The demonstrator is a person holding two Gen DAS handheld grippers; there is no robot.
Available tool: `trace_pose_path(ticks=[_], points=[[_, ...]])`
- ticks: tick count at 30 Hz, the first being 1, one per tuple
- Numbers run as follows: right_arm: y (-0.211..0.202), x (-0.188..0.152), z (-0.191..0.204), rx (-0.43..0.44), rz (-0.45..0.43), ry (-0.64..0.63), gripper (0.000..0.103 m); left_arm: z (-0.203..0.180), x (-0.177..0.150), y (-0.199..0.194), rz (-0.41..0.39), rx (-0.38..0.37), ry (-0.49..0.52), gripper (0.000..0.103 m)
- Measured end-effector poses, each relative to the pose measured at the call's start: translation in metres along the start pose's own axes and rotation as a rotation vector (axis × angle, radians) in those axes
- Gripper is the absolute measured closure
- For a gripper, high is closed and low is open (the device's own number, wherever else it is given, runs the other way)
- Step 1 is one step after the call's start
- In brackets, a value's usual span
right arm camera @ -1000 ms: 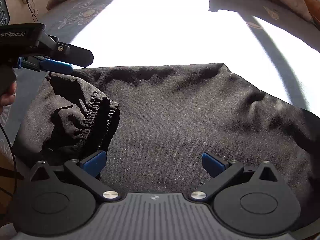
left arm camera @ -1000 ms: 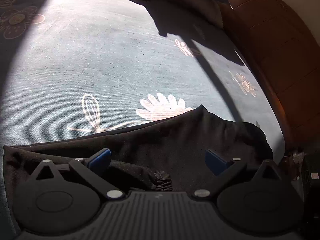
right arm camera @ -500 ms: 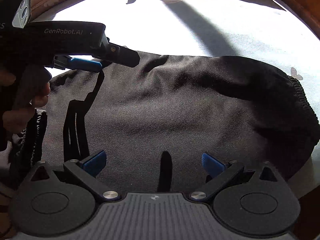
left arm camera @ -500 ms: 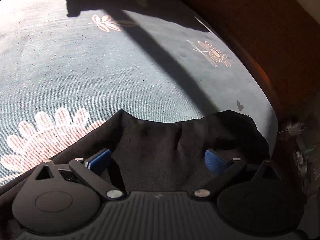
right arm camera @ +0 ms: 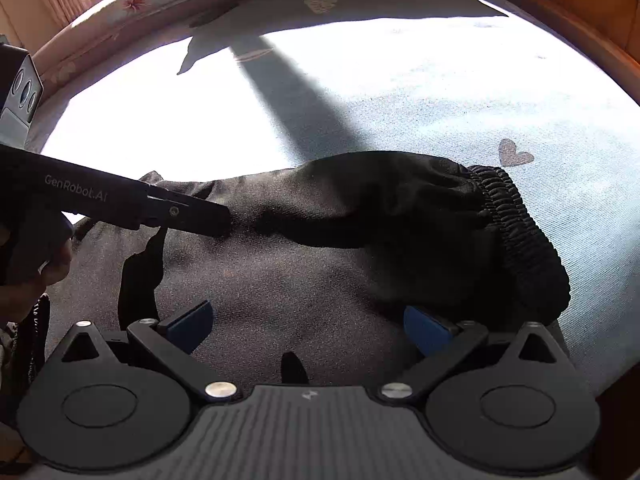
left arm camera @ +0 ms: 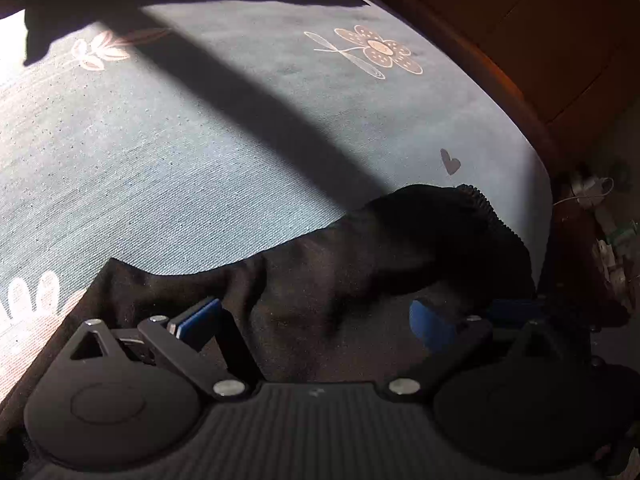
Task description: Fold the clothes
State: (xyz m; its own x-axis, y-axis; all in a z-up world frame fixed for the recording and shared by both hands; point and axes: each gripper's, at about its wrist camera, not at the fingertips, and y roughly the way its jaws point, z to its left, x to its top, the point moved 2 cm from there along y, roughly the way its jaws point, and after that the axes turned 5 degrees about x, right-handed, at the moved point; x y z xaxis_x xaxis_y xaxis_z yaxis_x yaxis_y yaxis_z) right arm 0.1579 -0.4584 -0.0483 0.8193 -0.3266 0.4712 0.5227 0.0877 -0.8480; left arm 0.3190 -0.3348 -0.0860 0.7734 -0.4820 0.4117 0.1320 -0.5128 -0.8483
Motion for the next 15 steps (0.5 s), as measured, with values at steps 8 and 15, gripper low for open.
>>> trace_pose_path(ticks=[8, 15], points=[[-0.006, -0.008, -0.02, 0.016, 0.008, 0.029, 0.0, -0.014, 0.025, -0.012, 0.009, -0.07, -0.058, 0.004], [-0.026, -0.01, -0.042, 0.046, -0.055, 0.144, 0.0, -0.069, 0.041, 0.024, 0.059, -0.183, 0.045, 0.003]])
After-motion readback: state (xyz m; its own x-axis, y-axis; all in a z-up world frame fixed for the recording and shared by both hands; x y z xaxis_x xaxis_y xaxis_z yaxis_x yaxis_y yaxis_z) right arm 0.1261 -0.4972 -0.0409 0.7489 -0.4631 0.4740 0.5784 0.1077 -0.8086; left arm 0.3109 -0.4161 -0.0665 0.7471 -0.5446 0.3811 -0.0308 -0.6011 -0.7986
